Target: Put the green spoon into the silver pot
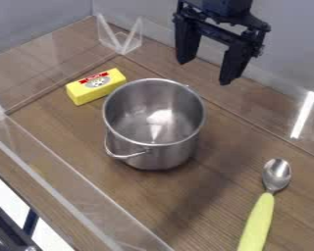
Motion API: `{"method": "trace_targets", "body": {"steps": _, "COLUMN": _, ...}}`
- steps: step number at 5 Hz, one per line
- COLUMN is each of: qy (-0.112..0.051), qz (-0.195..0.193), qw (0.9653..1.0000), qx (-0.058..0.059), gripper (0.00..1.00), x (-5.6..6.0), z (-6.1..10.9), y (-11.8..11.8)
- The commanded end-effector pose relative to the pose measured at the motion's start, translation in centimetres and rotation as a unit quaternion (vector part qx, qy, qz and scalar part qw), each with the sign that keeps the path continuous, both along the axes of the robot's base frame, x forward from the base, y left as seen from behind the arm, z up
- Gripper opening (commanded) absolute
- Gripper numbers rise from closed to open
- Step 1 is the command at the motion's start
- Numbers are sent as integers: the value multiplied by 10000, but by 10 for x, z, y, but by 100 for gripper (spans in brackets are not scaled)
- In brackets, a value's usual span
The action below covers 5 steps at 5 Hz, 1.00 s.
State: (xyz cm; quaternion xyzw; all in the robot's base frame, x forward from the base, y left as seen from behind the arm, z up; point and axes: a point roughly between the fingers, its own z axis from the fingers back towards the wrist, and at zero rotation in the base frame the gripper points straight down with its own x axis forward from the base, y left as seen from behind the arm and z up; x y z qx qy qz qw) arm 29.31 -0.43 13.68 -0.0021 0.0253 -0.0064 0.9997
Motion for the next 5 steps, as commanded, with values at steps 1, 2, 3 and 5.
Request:
{"method": "trace_targets", "body": {"steps": 1, "qy": 61, "qz": -31, "qw": 10000, "qx": -14, "gripper": 100, "x": -4, "z": -6, "y": -6}}
{"method": "trace_targets", "body": {"steps": 2, "qy": 123, "qz": -62, "qw": 9999, "qx": -28, "gripper": 100, "x": -8, "z": -13, "y": -13}}
{"method": "trace_targets", "body": {"steps": 3, "qy": 157, "qz": -79, "qw": 9998, "qx": -56, "gripper": 100, "x": -15, "z": -19, "y": -24}}
{"method": "trace_targets", "body": {"steps": 5, "qy": -28, "qz": 133, "qw": 9995, "qx": -292, "gripper": 100, "x": -32, "z": -50, "y": -70}}
